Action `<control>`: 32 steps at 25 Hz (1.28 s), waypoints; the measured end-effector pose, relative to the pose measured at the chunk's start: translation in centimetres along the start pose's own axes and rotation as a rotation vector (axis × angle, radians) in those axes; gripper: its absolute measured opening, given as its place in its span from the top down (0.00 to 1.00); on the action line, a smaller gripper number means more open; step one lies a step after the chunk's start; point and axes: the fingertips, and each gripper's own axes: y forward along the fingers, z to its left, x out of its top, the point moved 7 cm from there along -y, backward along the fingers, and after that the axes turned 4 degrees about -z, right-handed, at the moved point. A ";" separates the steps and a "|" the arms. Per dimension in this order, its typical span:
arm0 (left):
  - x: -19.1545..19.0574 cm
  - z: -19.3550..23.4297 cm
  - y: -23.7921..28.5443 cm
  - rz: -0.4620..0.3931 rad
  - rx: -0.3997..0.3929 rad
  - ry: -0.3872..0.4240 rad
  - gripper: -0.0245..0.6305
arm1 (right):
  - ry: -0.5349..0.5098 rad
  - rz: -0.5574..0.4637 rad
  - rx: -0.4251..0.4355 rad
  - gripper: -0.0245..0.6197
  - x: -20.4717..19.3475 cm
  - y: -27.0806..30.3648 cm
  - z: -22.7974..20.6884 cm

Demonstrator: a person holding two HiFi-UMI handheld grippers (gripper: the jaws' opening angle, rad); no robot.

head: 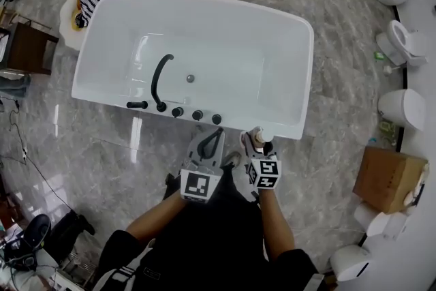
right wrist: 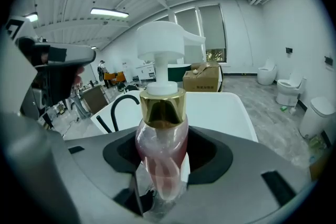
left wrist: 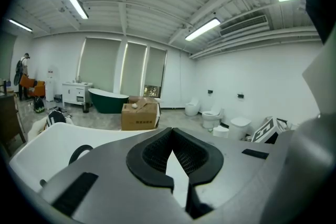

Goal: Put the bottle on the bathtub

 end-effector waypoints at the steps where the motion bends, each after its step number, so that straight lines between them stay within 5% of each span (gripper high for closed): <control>1: -0.2 0.1 0.4 0.004 0.000 0.000 0.94 | -0.002 0.011 -0.003 0.63 -0.4 0.6 -0.3; 32: -8.2 1.6 6.5 0.001 0.013 0.129 0.94 | -0.012 0.230 -0.095 0.63 -10.0 11.2 -4.3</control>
